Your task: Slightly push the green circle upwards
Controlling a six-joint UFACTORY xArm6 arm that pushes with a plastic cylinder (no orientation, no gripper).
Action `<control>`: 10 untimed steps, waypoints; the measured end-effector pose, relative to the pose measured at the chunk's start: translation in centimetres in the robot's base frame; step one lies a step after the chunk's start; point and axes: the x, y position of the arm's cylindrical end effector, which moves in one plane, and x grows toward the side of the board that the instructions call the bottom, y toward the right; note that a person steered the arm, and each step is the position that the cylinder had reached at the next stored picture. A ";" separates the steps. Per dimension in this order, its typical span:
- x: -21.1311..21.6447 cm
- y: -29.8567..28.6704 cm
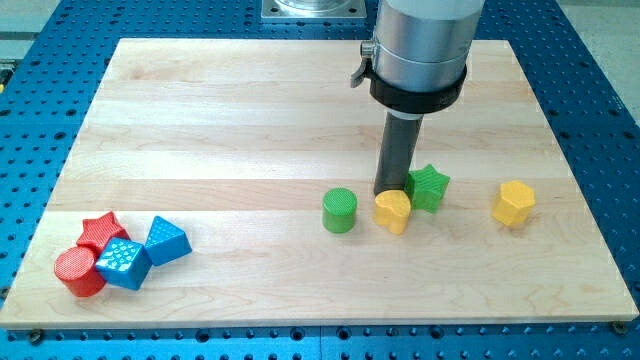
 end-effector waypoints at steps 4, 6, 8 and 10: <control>-1.4 4.1; -3.5 -11.8; 8.7 -12.4; 6.6 -9.1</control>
